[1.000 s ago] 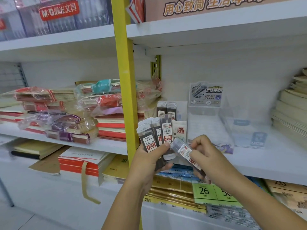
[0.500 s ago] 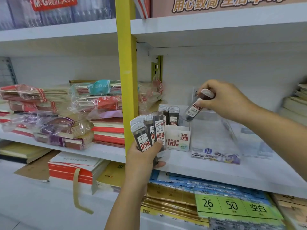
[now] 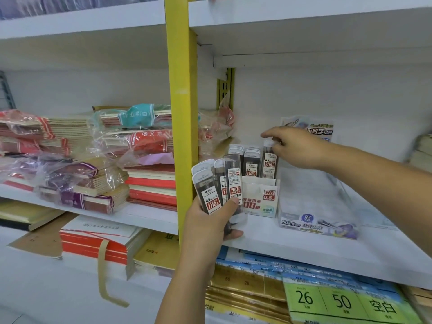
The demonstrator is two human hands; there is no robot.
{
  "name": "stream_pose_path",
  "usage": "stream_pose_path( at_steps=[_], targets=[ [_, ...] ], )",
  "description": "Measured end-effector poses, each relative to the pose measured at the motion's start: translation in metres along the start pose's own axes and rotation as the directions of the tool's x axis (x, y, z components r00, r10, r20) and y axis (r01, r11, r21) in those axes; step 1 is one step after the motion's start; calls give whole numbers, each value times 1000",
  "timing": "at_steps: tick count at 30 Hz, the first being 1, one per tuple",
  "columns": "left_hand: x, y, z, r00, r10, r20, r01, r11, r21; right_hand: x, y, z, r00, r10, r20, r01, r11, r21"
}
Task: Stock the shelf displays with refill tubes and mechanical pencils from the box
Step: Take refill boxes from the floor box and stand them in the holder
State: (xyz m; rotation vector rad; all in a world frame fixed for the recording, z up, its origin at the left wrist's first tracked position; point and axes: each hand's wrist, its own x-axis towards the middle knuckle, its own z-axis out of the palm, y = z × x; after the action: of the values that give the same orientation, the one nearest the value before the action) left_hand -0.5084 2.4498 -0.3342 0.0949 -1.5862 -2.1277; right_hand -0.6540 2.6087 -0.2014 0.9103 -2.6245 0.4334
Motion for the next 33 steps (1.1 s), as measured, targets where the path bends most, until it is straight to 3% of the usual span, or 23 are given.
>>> stream_pose_path(
  at_steps=[6, 11, 14, 17, 20, 28, 30, 31, 33],
  targets=[
    [-1, 1, 2, 1000, -25, 19, 25, 1000, -9, -6, 12, 19, 961, -39, -273, 51, 998, 38],
    [-3, 3, 4, 999, -32, 4, 32, 999, -4, -13, 12, 19, 963, 23, -267, -16, 999, 28],
    [-4, 5, 3, 999, -45, 17, 45, 999, -10, -33, -4, 13, 933, -21, -359, 53, 995, 81],
    [-7, 8, 5, 996, -53, 73, 56, 998, -31, -66, -28, 11, 975, -68, -211, 131, 944, 304],
    [-12, 10, 9, 989, -38, 146, 47, 997, -58, -91, -47, 18, 997, -81, -21, 79, 838, 539],
    [-17, 10, 9, 987, -29, 159, 38, 998, -53, -103, -42, 14, 991, 130, -33, -63, 667, 742],
    [-16, 10, 6, 990, -25, 136, 31, 999, -42, -104, -37, 3, 995, 98, 19, -75, 604, 794],
    [-16, 11, 5, 992, -23, 124, 29, 999, -42, -105, -35, -2, 997, 54, 58, -79, 609, 789],
    [-15, 11, 4, 993, -21, 117, 27, 998, -49, -109, -30, -5, 992, -18, 128, -75, 727, 682]
  ],
)
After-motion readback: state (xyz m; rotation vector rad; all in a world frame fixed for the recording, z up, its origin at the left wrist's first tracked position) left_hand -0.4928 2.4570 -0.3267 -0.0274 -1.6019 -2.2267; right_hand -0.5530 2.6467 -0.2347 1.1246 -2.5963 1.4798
